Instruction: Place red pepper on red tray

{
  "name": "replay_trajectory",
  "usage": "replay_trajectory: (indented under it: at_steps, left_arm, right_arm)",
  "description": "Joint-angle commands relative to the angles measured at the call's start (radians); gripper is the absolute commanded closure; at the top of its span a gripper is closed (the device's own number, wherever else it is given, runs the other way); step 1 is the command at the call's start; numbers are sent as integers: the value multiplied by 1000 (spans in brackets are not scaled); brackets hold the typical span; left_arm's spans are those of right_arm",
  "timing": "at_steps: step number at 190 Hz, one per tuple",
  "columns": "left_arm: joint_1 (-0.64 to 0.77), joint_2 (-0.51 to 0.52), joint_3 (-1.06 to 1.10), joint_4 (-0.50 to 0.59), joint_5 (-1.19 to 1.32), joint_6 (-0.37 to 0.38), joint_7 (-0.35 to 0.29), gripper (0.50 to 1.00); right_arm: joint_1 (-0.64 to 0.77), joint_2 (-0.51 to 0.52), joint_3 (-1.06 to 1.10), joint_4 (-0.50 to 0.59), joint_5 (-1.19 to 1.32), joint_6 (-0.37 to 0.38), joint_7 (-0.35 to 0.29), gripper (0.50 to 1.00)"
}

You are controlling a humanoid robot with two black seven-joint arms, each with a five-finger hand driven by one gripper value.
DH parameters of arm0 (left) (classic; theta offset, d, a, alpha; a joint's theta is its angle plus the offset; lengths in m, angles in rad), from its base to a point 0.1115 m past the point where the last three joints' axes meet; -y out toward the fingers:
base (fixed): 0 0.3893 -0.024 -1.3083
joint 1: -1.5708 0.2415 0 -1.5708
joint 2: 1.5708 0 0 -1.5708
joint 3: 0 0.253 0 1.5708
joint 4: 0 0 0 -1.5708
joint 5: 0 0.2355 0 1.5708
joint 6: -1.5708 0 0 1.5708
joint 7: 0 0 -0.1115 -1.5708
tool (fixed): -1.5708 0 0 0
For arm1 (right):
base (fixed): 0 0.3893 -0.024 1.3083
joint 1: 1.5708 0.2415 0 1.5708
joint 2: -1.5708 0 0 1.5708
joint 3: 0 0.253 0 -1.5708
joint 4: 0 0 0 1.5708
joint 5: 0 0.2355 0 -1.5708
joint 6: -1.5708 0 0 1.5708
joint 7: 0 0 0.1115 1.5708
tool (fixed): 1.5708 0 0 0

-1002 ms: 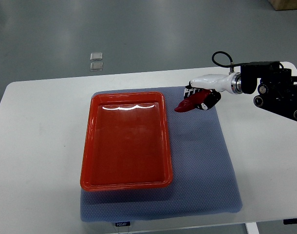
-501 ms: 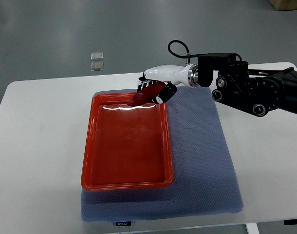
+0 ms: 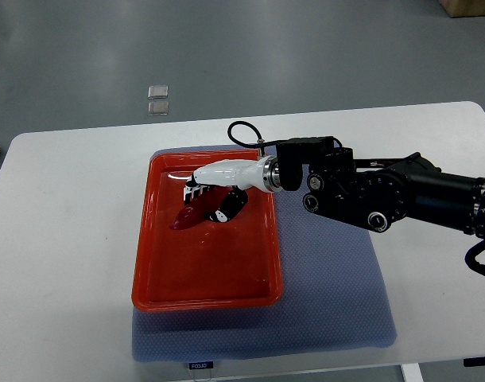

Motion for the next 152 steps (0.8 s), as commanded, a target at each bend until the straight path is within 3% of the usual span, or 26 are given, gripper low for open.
replay_trajectory:
  at_steps: [1, 46, 55, 64, 91, 121, 152]
  left_arm:
    - [0, 0, 0, 0, -1, 0, -1, 500]
    - [0, 0, 0, 0, -1, 0, -1, 500]
    - [0, 0, 0, 0, 0, 0, -1, 500]
    - [0, 0, 0, 0, -1, 0, 1, 500]
    - [0, 0, 0, 0, -1, 0, 1, 500]
    - [0, 0, 0, 0, 0, 0, -1, 500]
    - [0, 0, 0, 0, -1, 0, -1, 500]
  right_arm:
    - [-12, 3, -1, 0, -1, 0, 0, 899]
    - [-35, 3, -1, -14, -1, -3, 0, 875]
    - [-35, 6, 0, -17, 1, -5, 1, 832]
    - [-36, 7, 5, -18, 1, -6, 1, 736]
    - [-44, 9, 6, -23, 4, -25, 1, 622]
    - [-43, 7, 6, -24, 5, -25, 3, 587]
    - [-36, 4, 11, -26, 8, -18, 3, 587]
